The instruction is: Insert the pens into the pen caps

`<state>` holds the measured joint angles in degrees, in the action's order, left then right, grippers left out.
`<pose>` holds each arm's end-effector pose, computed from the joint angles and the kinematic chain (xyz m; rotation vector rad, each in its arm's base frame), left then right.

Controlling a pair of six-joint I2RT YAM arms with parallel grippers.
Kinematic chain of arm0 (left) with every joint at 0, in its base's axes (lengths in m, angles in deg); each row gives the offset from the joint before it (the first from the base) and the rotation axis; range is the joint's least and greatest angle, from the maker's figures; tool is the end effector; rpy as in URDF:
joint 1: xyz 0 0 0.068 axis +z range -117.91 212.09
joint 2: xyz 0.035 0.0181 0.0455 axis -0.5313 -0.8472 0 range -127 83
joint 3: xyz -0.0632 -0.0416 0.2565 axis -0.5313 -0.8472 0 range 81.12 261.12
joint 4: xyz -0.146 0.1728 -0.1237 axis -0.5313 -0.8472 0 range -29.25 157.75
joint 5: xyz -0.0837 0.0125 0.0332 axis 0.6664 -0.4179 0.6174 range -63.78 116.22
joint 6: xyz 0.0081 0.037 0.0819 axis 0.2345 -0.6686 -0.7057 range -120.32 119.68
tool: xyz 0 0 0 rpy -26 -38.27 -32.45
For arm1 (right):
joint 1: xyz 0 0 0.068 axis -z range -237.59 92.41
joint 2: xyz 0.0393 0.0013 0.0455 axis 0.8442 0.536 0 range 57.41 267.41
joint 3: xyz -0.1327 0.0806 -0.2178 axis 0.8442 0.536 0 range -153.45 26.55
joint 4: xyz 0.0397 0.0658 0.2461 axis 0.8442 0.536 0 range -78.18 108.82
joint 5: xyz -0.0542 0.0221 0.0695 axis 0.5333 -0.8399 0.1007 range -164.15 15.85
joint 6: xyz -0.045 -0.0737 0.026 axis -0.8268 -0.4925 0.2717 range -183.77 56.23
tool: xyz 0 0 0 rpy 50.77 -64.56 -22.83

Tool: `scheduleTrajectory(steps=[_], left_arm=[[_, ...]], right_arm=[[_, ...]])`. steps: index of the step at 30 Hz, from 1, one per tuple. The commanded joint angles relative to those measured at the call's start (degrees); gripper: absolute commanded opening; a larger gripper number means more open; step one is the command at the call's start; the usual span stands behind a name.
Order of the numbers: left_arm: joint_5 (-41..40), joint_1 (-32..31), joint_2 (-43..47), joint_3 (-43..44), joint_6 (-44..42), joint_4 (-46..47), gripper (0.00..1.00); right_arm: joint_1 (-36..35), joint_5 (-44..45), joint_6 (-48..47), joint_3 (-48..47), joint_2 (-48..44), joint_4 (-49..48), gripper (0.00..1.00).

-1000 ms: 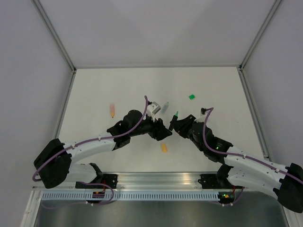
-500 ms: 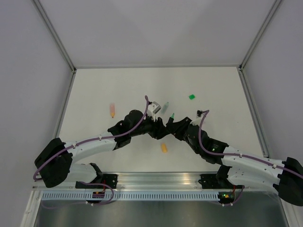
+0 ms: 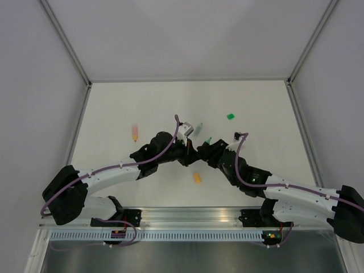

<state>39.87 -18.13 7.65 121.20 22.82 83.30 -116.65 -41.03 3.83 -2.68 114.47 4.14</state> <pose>0.1964 -0.2655 0.2219 0.6491 1.9561 -1.0606 0.1681 0.1947 0.2221 0.5456 1.9032 0.9509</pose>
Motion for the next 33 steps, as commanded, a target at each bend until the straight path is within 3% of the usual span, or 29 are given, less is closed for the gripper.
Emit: scheduleTrajectory(steps=[1, 2, 5, 9, 15, 19, 22, 25, 26, 30, 33], left_arm=[[6.6, -0.4, 2.2, 1.4, 0.4, 3.5, 0.02], [7.5, -0.5, 4.0, 0.9, 0.9, 5.0, 0.02], [11.9, -0.4, 7.7, -1.7, 3.4, 10.2, 0.02], [16.4, -0.4, 10.7, -5.2, 7.0, 16.5, 0.02], [23.8, -0.4, 10.0, -6.7, 12.6, 25.6, 0.02], [26.8, -0.4, 7.9, -6.7, 15.4, 28.7, 0.02], [27.1, -0.3, 7.4, -6.7, 15.8, 29.3, 0.02], [27.8, -0.2, 7.6, -6.6, 15.9, 29.4, 0.02], [28.1, -0.2, 7.6, -6.5, 15.9, 29.4, 0.02], [29.9, -0.3, 7.7, -6.4, 16.1, 30.3, 0.38], [31.0, -0.2, 7.7, -6.5, 16.1, 31.1, 0.47]], right_arm=[[-0.6, 0.4, -7.5, -1.7, -4.5, -4.6, 0.53], [-0.6, 0.6, -9.1, -1.1, -5.8, -5.1, 0.61], [-0.6, -0.7, -16.2, 3.1, -12.7, -10.8, 0.65], [-0.6, -4.4, -22.1, 6.6, -20.1, -15.3, 0.62], [-0.6, -14.8, -28.5, 7.7, -21.1, -21.2, 0.54], [-0.7, -18.1, -29.7, 8.0, -20.6, -24.6, 0.44], [-0.6, -18.4, -29.7, 9.4, -21.5, -26.1, 0.29], [-0.6, -18.2, -29.7, 10.2, -21.6, -26.4, 0.00], [-0.6, -18.3, -29.6, 10.2, -21.5, -26.2, 0.00], [-0.7, -21.3, -28.7, 10.6, -19.2, -28.7, 0.00], [-0.6, -23.8, -28.0, 10.0, -17.5, -29.6, 0.00]])
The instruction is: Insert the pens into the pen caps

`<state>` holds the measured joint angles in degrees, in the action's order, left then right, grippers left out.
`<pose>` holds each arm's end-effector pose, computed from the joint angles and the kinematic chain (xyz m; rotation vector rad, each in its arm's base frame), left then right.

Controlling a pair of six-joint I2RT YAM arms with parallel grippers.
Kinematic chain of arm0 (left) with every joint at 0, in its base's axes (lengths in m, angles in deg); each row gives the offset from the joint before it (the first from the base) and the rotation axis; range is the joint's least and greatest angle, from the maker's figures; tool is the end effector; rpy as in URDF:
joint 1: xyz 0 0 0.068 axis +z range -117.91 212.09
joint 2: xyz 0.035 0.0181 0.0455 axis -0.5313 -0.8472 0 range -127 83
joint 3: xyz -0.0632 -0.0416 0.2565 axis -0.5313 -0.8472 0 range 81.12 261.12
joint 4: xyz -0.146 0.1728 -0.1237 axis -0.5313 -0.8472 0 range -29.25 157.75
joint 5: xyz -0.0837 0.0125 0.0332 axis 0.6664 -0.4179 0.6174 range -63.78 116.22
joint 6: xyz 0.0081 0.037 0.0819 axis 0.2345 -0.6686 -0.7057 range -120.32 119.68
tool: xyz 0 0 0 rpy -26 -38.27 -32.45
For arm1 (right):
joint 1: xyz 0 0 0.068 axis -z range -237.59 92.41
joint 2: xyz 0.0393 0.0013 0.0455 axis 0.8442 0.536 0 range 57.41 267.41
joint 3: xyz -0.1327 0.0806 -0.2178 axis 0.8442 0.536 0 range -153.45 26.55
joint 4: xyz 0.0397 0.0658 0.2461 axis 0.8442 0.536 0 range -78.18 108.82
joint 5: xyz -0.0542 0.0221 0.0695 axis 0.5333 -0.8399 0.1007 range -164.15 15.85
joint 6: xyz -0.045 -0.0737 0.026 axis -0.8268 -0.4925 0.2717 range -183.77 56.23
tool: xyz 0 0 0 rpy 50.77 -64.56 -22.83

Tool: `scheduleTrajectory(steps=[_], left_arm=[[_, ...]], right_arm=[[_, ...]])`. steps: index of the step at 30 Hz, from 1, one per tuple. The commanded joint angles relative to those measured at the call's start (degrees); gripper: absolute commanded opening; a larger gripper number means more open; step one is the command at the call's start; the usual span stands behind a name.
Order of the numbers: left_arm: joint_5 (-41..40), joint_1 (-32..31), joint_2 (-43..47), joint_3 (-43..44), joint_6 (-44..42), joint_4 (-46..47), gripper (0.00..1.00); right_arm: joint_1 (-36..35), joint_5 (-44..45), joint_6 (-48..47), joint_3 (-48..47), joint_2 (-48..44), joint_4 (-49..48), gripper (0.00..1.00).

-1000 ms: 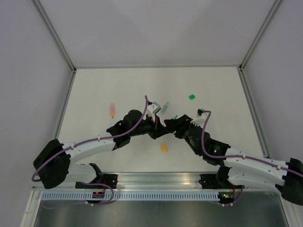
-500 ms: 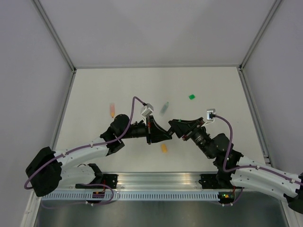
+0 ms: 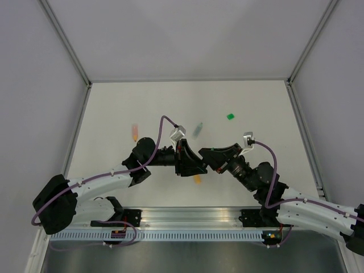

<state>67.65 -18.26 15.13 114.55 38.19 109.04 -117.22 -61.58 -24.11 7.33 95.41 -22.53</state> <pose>0.1434 -0.2566 0.2821 0.8536 1.5393 -1.7150 0.1218 0.1730 0.2926 -0.0434 1.4293 1.3191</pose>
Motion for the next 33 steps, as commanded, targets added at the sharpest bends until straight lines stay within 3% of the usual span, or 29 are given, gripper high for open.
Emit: scheduleTrajectory(steps=[1, 22, 25, 26, 27, 29, 30, 32, 33], left_arm=[[3.5, -0.1, 0.1, 0.1, 0.7, 5.4, 0.48], [6.2, -0.2, -3.8, 3.3, -0.6, 1.9, 0.43], [6.1, -0.2, -3.3, 3.0, -1.0, 2.1, 0.30], [6.1, -0.2, -3.0, 2.9, -1.1, 2.4, 0.14], [6.1, -0.2, -2.8, 2.9, -1.1, 2.3, 0.07], [5.9, -0.2, -2.4, 2.5, -1.1, 2.4, 0.02], [5.2, -0.2, -2.2, 2.4, -1.1, 2.5, 0.02], [3.2, -0.2, -1.6, 1.8, -1.7, 1.8, 0.02], [2.3, -0.1, -1.0, 1.7, -2.0, 0.8, 0.02]], right_arm=[[0.0, -3.8, 0.1, -0.3, 1.7, -2.9, 0.00], [0.0, -4.1, 2.1, -3.1, 3.4, -1.0, 0.00], [0.0, -4.3, 2.4, -2.9, 3.6, -1.0, 0.00], [-0.1, -4.4, 2.4, -2.9, 3.7, -1.1, 0.00], [0.0, -4.6, 2.2, -2.9, 3.7, -1.2, 0.01], [0.0, -3.8, 2.0, -2.9, 3.5, -0.2, 0.16], [0.0, -3.0, 1.9, -3.0, 3.4, 0.4, 0.43], [0.0, 0.8, 1.1, -4.1, 2.4, 4.4, 0.63], [0.0, 2.2, 0.7, -4.7, 1.9, 5.9, 0.87]])
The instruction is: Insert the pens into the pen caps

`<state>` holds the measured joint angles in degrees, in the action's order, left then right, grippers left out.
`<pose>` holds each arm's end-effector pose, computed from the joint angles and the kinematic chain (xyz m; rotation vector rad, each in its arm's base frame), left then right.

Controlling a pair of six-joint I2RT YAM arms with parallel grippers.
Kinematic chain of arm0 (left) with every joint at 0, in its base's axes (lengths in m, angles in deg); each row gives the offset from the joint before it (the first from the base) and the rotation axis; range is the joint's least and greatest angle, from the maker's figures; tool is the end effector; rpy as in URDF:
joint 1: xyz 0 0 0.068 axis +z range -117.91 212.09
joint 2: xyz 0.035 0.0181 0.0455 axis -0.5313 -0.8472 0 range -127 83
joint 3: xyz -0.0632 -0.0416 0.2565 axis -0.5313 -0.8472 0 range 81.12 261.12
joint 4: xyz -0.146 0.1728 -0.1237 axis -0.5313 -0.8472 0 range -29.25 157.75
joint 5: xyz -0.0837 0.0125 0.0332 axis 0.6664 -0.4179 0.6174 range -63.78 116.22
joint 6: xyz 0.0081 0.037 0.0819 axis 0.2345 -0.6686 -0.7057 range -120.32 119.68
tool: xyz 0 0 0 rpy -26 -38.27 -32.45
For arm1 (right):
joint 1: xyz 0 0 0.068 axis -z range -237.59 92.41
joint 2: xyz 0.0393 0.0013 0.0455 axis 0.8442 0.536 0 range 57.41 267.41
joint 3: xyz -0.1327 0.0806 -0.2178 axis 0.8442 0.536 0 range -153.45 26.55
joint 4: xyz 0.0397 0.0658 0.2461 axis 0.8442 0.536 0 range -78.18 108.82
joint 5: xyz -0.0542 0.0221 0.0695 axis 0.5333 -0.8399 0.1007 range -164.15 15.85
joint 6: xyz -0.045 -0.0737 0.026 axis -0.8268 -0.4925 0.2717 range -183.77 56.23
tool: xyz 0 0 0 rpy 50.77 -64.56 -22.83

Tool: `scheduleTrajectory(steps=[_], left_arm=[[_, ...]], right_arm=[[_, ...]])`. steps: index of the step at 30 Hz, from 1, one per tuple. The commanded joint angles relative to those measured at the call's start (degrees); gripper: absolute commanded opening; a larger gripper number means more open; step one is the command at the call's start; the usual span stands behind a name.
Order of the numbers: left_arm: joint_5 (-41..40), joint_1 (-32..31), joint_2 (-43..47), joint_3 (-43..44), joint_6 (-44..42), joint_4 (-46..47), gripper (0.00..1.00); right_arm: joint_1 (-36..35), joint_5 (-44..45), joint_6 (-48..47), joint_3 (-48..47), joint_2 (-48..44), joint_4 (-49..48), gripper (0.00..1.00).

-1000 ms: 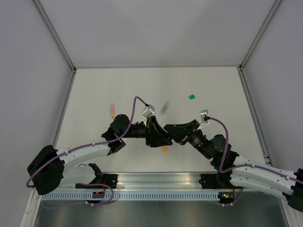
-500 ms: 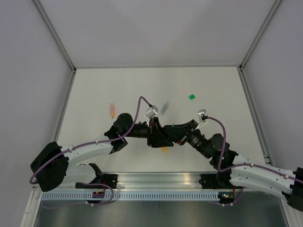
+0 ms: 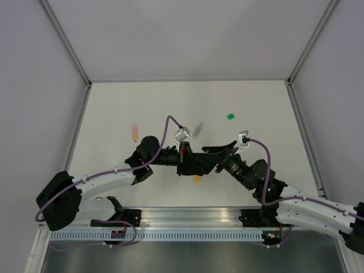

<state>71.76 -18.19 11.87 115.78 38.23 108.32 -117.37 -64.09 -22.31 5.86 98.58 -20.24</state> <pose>0.1451 -0.2646 0.2723 0.9196 1.5840 -1.7559 0.1241 0.1851 0.2861 -0.0792 1.5082 1.3389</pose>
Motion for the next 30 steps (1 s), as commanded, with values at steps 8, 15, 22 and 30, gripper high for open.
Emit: scheduleTrajectory(steps=[8, 15, 22, 30], left_arm=[[-24.7, 1.6, 3.7, 3.0, -6.2, -17.4, 0.02], [-39.9, 1.8, 8.0, 2.7, -10.9, -25.6, 0.02], [-50.1, 1.9, 19.8, -2.4, -11.7, -26.4, 0.02], [-53.4, 1.8, 25.7, -3.8, -11.4, -27.6, 0.02]], right_arm=[[0.2, 28.8, -2.3, -19.6, -3.7, 32.9, 0.98], [10.2, 46.9, 7.9, -42.4, 13.8, 59.3, 0.97], [30.1, 30.7, 17.2, -58.8, 37.7, 69.9, 0.89], [42.0, 21.3, 21.8, -70.3, 56.4, 76.3, 0.77]])
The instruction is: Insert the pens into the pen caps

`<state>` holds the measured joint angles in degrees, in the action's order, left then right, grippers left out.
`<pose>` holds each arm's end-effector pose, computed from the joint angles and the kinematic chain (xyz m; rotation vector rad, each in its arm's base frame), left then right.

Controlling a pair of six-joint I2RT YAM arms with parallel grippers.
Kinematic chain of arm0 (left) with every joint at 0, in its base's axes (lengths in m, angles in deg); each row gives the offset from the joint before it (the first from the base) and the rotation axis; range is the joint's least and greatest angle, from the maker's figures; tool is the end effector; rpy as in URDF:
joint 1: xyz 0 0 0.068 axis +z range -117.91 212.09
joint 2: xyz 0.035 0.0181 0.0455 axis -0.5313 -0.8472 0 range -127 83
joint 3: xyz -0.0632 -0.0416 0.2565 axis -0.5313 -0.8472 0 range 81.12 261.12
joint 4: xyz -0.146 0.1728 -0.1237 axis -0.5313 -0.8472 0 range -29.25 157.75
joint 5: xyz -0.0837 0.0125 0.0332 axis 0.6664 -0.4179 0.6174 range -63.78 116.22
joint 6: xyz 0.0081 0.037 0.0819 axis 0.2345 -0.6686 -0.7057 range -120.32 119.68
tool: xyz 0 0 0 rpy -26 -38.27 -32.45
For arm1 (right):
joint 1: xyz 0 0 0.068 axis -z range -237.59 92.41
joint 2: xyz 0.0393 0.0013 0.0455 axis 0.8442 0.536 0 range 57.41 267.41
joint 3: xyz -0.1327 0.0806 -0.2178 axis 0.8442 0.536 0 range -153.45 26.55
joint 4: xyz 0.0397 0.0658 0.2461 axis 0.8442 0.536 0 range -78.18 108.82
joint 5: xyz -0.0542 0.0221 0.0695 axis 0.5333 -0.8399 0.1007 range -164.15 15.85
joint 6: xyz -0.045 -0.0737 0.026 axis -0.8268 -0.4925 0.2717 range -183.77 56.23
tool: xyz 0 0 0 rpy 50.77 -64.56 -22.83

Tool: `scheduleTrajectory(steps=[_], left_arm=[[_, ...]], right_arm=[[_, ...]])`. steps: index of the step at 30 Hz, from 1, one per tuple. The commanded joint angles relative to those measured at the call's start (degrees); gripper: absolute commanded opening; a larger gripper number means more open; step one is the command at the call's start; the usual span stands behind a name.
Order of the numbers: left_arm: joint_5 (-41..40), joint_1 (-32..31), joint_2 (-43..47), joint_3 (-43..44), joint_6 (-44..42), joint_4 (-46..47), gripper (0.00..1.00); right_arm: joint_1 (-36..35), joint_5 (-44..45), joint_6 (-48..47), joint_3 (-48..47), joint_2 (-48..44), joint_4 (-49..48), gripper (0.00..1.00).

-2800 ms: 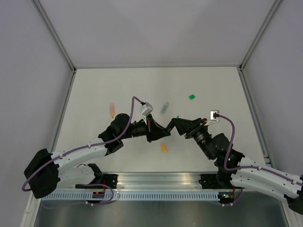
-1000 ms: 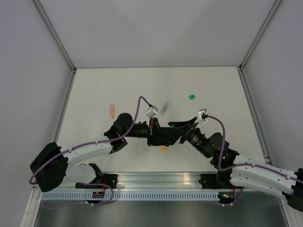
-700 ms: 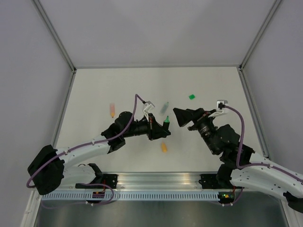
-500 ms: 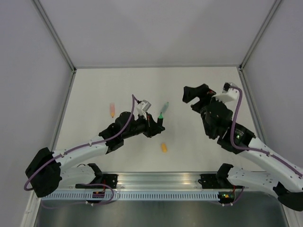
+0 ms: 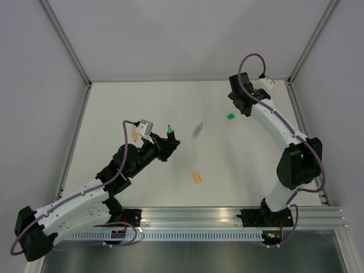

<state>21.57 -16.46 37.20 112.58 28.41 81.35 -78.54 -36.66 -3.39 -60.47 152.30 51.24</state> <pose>0.1656 -0.1776 0.2952 0.2218 1.6582 -0.9773 0.3748 0.0909 0.2961 1.0048 1.9494 -0.0057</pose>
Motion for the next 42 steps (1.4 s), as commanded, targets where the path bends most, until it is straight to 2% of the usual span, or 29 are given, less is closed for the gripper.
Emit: scheduleTrajectory(steps=[1, 7, 13, 25, 42], left_arm=[[-3.1, 0.0, 0.2, -0.5, -1.4, -0.6, 0.02], [-2.8, 0.1, 0.1, -0.4, -1.6, -0.9, 0.02], [-3.2, 0.0, -0.2, -0.3, -1.7, -0.9, 0.02], [-3.0, 0.0, -0.7, 0.0, -1.9, -1.0, 0.02], [-2.7, 0.0, 0.1, -0.1, -1.9, -1.2, 0.02]], right_arm=[[3.9, -7.5, 2.9, -4.8, 5.7, 4.6, 0.76], [8.4, -17.1, 1.5, -10.7, 18.2, 4.7, 0.66], [8.9, -18.2, 1.1, -16.0, 26.6, 6.9, 0.63], [9.5, -19.0, 1.0, -21.0, 34.2, 8.3, 0.62], [10.0, -20.4, 0.7, -24.2, 39.0, 9.4, 0.61]])
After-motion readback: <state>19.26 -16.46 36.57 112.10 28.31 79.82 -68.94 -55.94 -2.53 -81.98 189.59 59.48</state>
